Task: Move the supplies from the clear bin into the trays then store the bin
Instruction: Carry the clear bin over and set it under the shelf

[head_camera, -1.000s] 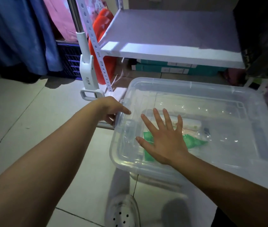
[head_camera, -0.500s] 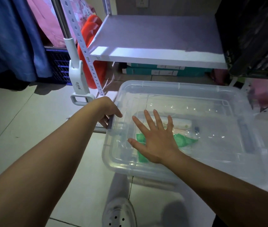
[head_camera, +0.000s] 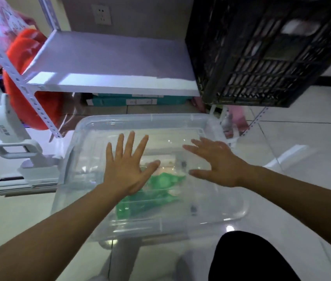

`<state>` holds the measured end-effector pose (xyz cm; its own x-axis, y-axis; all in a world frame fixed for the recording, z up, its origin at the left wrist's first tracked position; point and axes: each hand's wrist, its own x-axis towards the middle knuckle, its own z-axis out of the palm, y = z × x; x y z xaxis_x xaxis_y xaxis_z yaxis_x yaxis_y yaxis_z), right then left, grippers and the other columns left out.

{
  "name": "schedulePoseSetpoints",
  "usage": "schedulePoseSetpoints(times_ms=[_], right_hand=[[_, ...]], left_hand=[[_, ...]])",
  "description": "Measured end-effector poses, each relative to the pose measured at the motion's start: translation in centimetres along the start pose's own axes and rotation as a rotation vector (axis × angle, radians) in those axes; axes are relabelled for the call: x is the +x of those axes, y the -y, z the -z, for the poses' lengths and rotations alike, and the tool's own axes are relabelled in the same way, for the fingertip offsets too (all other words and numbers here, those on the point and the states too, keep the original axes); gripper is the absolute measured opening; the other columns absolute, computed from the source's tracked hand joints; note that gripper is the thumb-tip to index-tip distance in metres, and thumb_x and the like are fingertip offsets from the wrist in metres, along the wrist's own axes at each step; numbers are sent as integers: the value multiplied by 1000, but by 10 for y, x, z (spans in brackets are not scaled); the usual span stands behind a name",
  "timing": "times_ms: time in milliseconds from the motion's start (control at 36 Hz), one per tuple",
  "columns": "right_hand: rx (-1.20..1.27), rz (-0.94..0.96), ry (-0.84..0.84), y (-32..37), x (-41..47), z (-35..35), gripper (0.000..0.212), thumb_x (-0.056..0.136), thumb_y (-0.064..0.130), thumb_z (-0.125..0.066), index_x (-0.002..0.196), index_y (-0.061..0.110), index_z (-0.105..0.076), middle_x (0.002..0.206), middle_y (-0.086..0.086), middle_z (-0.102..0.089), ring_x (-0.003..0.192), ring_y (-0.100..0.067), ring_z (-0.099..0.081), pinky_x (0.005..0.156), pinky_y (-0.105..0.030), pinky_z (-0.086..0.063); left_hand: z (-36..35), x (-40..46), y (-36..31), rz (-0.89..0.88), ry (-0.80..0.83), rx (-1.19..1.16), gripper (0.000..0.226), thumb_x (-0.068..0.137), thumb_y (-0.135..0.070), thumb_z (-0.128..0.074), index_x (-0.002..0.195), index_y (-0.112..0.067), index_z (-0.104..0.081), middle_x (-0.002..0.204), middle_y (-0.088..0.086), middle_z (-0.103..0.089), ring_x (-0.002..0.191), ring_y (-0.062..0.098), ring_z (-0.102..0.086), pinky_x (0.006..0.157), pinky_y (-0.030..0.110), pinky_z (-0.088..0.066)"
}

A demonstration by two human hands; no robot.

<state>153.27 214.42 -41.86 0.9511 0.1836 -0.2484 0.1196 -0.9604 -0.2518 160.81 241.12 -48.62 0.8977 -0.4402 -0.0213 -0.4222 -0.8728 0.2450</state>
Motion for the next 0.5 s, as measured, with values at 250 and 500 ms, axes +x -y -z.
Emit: schedulePoseSetpoints(times_ms=[250,500], right_hand=[[1269,-924,-100,-109,-4,8,91,78,81,-50,153,36,-28,158,-11,-31,138,-45,-36,106,-66,-32],[1421,-959,77,-114,11,3,93,79,84,-43,150,25,-38,138,-23,-54,120,-48,-55,106,-69,-34]], left_hand=[[-26,-7,-7,-51,17,112,78,81,-88,0,150,-53,12,164,-6,10,151,24,16,115,63,10],[-25,-11,-10,-69,4,119,78,82,-86,-1,151,-52,8,165,-4,6,152,27,12,115,64,9]])
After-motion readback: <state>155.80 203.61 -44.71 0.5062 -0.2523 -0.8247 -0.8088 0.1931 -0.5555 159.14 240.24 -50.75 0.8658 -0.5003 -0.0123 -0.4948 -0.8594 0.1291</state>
